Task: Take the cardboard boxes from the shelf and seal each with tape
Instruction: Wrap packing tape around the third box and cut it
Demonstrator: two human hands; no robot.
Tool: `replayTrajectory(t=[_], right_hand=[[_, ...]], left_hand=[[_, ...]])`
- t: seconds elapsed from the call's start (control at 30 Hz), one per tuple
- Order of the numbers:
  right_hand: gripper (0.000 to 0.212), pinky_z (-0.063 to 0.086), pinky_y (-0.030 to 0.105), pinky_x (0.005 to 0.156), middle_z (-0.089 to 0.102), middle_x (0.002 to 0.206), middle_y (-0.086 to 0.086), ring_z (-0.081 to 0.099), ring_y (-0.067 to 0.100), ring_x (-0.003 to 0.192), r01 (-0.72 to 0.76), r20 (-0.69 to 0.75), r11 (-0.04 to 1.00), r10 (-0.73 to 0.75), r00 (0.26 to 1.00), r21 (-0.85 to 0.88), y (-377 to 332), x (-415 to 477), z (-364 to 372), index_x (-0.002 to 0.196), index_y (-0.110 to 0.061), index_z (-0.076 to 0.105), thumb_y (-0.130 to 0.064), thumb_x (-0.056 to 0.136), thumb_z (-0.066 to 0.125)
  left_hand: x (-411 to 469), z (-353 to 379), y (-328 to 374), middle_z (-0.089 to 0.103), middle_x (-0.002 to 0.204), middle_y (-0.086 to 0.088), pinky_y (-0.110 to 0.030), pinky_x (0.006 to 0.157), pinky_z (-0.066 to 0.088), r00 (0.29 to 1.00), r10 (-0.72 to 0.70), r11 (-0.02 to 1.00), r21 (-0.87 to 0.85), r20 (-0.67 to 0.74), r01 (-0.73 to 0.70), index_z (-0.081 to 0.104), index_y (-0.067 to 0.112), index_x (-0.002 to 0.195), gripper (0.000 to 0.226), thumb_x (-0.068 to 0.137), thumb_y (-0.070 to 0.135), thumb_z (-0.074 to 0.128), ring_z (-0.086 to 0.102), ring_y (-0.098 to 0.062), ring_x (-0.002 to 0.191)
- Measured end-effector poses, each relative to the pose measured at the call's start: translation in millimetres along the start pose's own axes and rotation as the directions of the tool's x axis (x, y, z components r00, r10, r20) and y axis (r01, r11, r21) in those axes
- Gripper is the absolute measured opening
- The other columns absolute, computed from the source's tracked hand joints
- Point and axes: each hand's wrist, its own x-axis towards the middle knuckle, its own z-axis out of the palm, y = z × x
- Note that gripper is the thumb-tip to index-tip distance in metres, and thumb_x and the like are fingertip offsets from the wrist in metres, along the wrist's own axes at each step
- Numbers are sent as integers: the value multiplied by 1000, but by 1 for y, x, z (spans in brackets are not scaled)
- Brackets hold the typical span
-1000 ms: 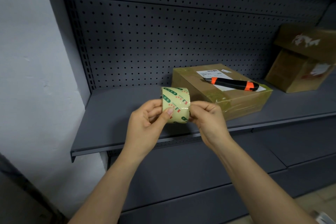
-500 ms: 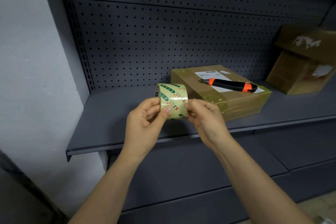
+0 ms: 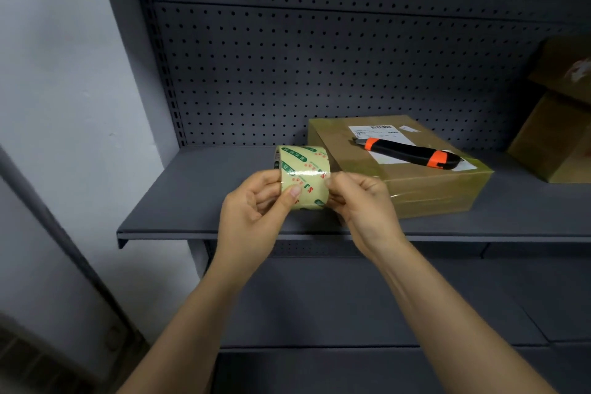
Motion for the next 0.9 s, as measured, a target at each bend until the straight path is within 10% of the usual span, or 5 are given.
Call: replayTrajectory(t=[0.3,0.5,0.9], right_hand=[[27,52,33,72,72,82,14,66,23,82,16,96,999,-20,995,38,5,-4,-30,71,-8,76,4,86,57],[24,56,41,87,76,90,11,71,26,90,19,212,999,-8,977,-50,-6,-7,-45,80,-10,78,-32,71,77],[29,54,44,84,75,83,11,71,23,81,-45,255,999,46,966,-9,-11,-18,-64,70,-12,77,0,90,60]], left_hand=[[-23,30,9,77,99,2,-22,78,57,993,10,997,81,-117,0,67,8,110,21,89,7,67,73,-13,94],[-35,46,15,77,100,-2,-23,79,57,988,16,999,51,-156,-8,66,5,112,25,87,10,66,73,-18,94],[-56,67,14,77,101,-2,-31,85,58,977,22,991,137,-212,7,67,8,110,31,82,23,68,73,-19,95]])
